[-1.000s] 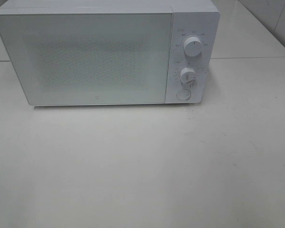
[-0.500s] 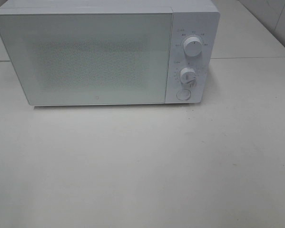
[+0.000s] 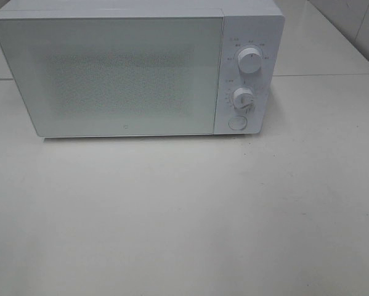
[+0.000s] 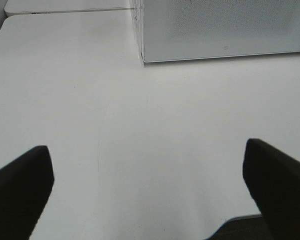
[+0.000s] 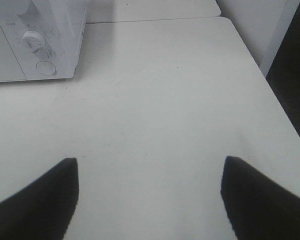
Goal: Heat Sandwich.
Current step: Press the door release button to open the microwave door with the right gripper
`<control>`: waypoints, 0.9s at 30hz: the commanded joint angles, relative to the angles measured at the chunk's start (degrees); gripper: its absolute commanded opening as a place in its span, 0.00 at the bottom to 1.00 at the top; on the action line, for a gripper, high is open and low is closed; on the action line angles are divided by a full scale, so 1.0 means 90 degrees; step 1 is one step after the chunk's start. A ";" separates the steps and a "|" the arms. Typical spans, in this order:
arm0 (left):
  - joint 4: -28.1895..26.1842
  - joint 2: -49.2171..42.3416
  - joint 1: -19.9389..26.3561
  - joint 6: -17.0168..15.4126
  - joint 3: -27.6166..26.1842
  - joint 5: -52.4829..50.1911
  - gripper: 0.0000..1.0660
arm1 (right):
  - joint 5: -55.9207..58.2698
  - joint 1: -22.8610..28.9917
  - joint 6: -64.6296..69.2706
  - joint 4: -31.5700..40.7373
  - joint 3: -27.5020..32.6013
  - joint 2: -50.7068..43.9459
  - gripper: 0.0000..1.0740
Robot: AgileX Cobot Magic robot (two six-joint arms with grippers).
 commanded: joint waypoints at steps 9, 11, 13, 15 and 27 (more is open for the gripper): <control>-0.0006 -0.0108 0.0000 -0.0032 0.0006 -0.0083 0.92 | -0.0025 -0.0051 0.0006 0.0000 0.0006 -0.0172 0.71; -0.0006 -0.0108 0.0000 -0.0032 0.0006 -0.0083 0.92 | -0.0025 -0.0051 0.0006 0.0000 0.0006 -0.0172 0.71; -0.0006 -0.0108 0.0000 -0.0032 0.0006 -0.0083 0.92 | -0.0038 -0.0051 0.0006 0.0000 -0.0083 -0.0172 0.71; -0.0006 -0.0108 0.0000 -0.0032 0.0006 -0.0083 0.92 | -0.0070 -0.0051 0.0006 0.0000 -0.0140 -0.0166 0.71; -0.0006 -0.0108 0.0000 -0.0032 0.0006 -0.0083 0.92 | -0.1318 -0.0051 0.0025 0.0000 -0.0484 0.1127 0.71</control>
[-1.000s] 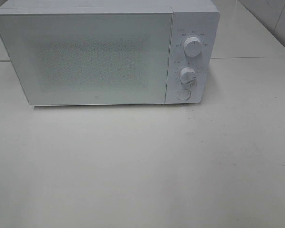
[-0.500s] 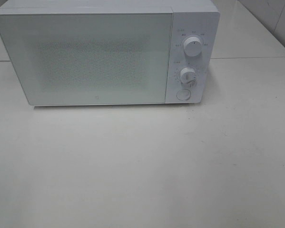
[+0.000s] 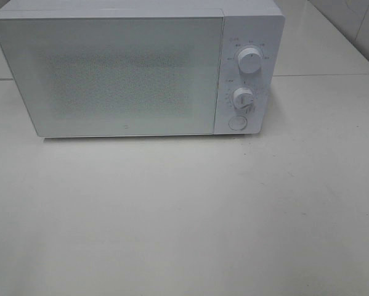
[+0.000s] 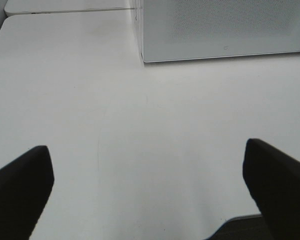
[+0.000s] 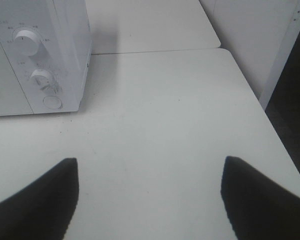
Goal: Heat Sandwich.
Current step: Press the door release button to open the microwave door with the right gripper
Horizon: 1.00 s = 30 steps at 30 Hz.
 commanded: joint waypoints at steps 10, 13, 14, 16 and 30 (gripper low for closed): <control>-0.0006 -0.0108 0.0000 -0.0032 0.0006 -0.0083 0.92 | -0.2133 -0.0051 0.0025 0.0000 -0.0051 0.1515 0.71; -0.0006 -0.0108 0.0000 -0.0032 0.0006 -0.0083 0.92 | -0.2362 -0.0051 0.0025 0.0000 -0.0045 0.1763 0.71; -0.0006 -0.0108 0.0000 -0.0032 0.0006 -0.0083 0.92 | -0.2578 -0.0051 0.0051 0.0000 -0.0045 0.2012 0.71; -0.0006 -0.0108 0.0000 -0.0032 0.0006 -0.0083 0.92 | -0.2814 -0.0051 0.0051 0.0025 -0.0045 0.2298 0.71; -0.0006 -0.0108 0.0000 -0.0032 0.0006 -0.0083 0.92 | -0.4456 -0.0051 0.0057 0.0172 -0.0038 0.4405 0.71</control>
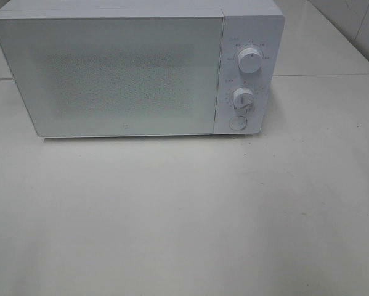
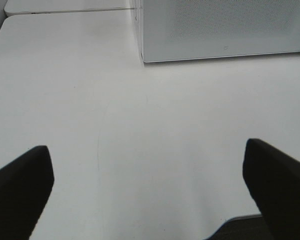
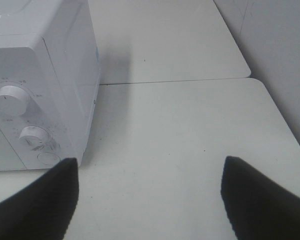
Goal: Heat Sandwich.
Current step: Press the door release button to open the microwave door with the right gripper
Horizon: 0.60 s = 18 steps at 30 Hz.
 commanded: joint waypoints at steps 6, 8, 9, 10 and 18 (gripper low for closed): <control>-0.0006 -0.0108 0.0000 -0.0032 0.0006 -0.0083 0.92 | -0.0968 -0.0045 0.0357 -0.0013 -0.0038 0.0923 0.71; -0.0006 -0.0108 0.0000 -0.0032 0.0006 -0.0083 0.92 | -0.1229 -0.0038 0.0420 -0.0038 -0.0038 0.1140 0.71; -0.0006 -0.0108 0.0000 -0.0032 0.0006 -0.0083 0.92 | -0.1553 -0.0032 0.0490 -0.0108 -0.0038 0.1388 0.71; -0.0006 -0.0108 0.0000 -0.0032 0.0006 -0.0083 0.92 | -0.1719 -0.0032 0.0522 -0.0166 -0.0038 0.1515 0.71; -0.0006 -0.0108 0.0000 -0.0032 0.0006 -0.0083 0.92 | -0.3259 -0.0032 0.0541 -0.0166 0.0223 0.2279 0.71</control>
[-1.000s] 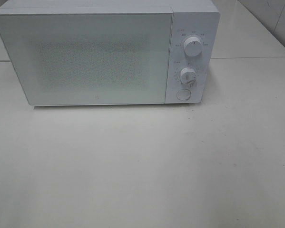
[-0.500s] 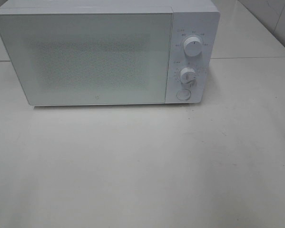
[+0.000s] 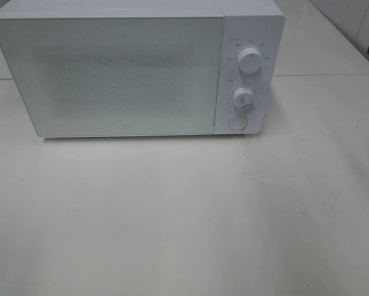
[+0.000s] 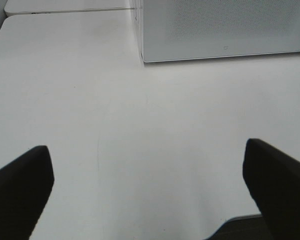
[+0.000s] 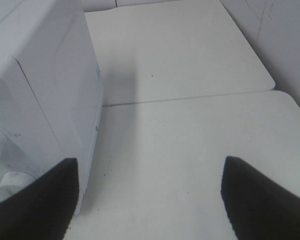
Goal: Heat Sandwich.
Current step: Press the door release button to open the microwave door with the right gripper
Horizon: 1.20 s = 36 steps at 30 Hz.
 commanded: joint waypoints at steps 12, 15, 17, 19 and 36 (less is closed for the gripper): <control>-0.0006 -0.0108 0.0000 -0.0032 0.0006 -0.0083 0.92 | -0.3985 0.0006 -0.0070 0.0166 0.1407 0.1229 0.71; -0.0006 -0.0108 0.0000 -0.0032 0.0006 -0.0083 0.92 | -0.4615 0.0331 -0.0694 0.0567 0.1713 0.1420 0.71; -0.0006 -0.0108 0.0000 -0.0032 0.0006 -0.0083 0.92 | -0.4794 0.0446 -0.0936 0.0700 0.1783 0.1490 0.71; -0.0006 -0.0108 0.0000 -0.0032 0.0006 -0.0083 0.92 | -0.5169 0.0840 -0.1369 0.1152 0.1948 0.1706 0.71; -0.0006 -0.0108 0.0000 -0.0032 0.0006 -0.0083 0.92 | -0.6131 0.3482 -0.2075 0.3762 0.2037 0.2827 0.71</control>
